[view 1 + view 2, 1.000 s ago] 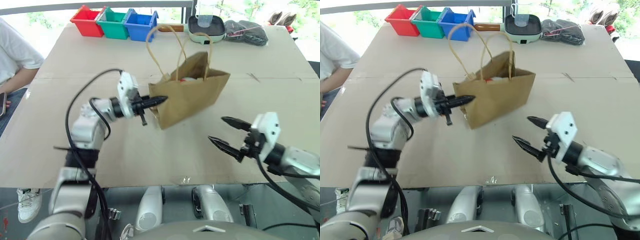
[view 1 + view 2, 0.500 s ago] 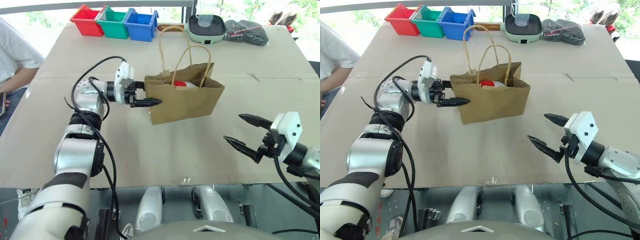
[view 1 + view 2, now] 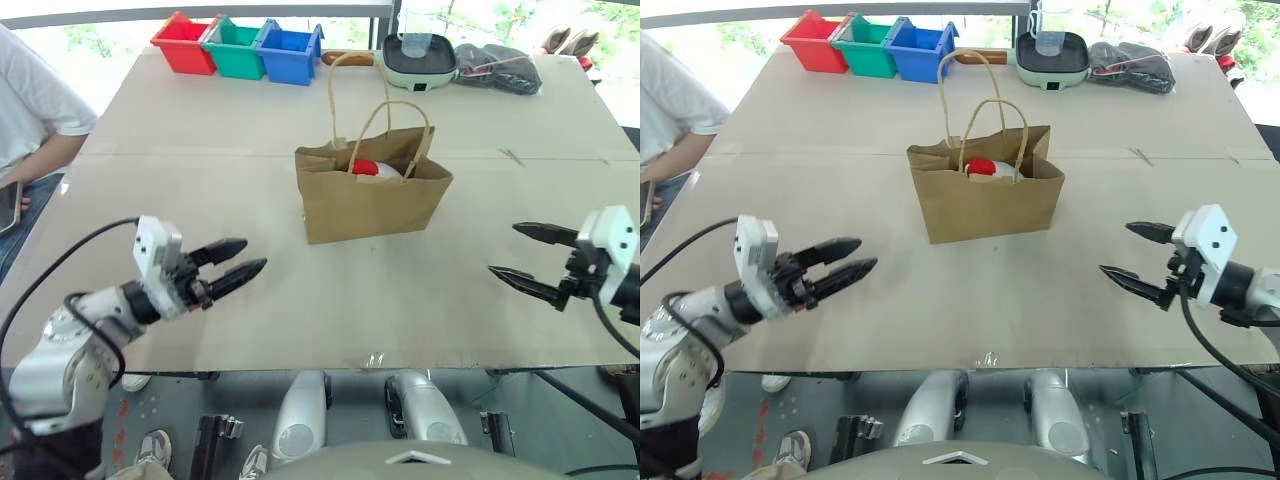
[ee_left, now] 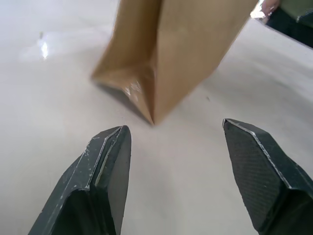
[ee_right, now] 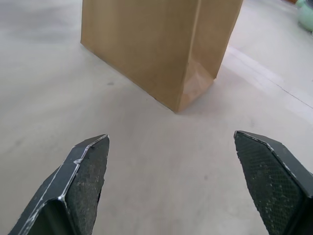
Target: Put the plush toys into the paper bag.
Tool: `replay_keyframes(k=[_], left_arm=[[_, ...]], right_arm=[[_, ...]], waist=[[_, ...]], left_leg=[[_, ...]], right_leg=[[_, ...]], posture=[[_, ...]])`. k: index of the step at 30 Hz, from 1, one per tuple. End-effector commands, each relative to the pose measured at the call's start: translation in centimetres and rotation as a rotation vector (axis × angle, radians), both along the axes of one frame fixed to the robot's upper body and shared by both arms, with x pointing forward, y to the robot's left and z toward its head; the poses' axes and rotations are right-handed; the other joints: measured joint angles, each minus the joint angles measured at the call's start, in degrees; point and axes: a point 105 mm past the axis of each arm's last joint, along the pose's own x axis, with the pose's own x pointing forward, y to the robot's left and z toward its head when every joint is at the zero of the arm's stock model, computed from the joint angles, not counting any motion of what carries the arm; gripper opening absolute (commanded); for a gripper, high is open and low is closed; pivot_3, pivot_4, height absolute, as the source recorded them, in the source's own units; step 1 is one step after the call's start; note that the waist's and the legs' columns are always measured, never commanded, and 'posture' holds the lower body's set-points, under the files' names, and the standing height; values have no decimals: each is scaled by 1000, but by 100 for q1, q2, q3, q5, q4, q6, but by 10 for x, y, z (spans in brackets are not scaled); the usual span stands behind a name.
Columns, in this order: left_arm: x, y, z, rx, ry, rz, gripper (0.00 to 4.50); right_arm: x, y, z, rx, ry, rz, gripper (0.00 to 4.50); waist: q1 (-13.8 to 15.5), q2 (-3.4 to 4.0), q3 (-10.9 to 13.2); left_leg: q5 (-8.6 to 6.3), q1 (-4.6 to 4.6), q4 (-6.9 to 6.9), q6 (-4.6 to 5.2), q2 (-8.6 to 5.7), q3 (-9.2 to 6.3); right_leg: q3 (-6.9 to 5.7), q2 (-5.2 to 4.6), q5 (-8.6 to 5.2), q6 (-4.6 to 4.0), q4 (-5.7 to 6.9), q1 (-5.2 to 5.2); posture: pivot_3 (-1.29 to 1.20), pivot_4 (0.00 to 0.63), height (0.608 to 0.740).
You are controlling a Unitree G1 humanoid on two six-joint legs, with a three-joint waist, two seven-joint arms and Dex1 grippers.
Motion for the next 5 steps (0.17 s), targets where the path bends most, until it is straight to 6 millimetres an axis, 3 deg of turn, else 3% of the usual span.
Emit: replay_keyframes(k=[1,5], left_arm=[[-12,9,11,43,-45,35,3279],[-20,20,6,76,-20,30,3279]], right_arm=[[-5,-14,13,-45,-40,-3,3936],[-9,-26,11,-72,-23,-33,3936]], waist=[[0,0,0],[-22,0,-2]], left_leg=[[0,1,2,0,-4,3],[0,1,0,0,-3,7]], right_leg=[[1,5,0,-1,0,0],[4,13,-1,-2,-1,-3]], posture=[[0,150,740],[0,150,740]])
